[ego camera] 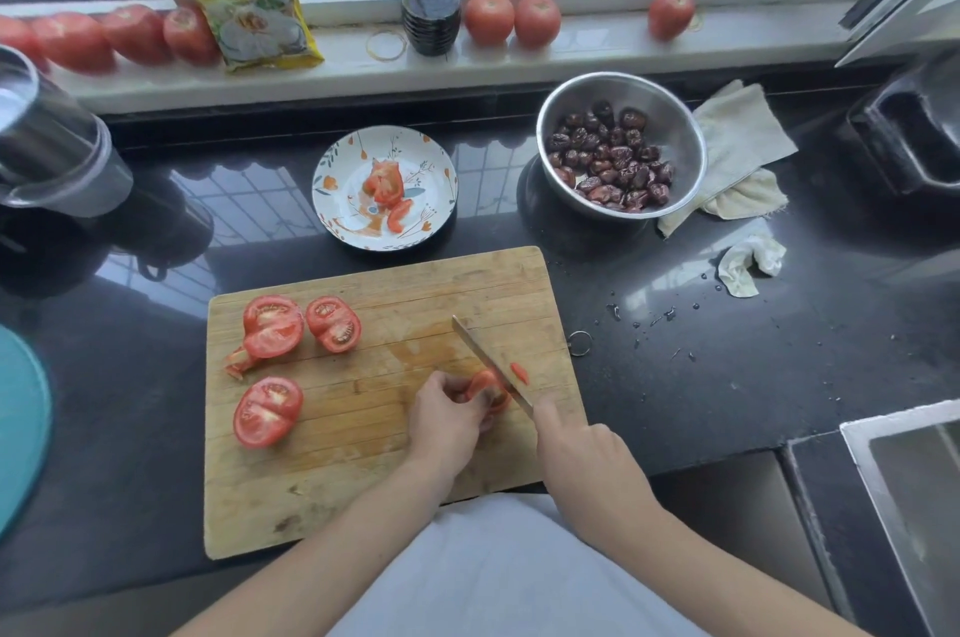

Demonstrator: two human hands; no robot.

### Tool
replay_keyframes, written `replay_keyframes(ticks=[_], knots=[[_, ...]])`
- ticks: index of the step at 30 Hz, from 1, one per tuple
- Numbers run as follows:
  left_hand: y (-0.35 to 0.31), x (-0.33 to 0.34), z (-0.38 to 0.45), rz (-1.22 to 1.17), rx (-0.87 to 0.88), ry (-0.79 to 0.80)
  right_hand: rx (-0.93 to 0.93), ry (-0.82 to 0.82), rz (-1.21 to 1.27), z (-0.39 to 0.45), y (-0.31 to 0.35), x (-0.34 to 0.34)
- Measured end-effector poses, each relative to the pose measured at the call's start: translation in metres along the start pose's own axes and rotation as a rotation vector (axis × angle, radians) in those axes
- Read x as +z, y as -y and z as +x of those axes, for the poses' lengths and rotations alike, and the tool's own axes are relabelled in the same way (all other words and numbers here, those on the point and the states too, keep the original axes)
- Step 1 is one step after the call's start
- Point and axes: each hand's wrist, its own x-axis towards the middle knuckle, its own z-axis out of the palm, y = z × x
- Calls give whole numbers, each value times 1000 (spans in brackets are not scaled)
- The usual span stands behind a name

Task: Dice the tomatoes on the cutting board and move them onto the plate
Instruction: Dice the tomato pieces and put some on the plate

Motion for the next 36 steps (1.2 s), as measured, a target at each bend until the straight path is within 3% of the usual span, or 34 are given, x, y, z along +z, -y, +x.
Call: replay_keyframes(ticks=[7,9,18,26,36], knots=[[2,0,5,28,-21,11,30,-41,2,-26,-18,16],[1,0,6,27,-28,15,44,17,4,-30,-20,14],[-9,1,-2,95,-4,-32,72,124,107,42,22,35],[-6,1,-5,93,-5,-20,216,102,250,43,0,25],[-6,0,-6,99,2,-19,88,57,98,3,7,7]])
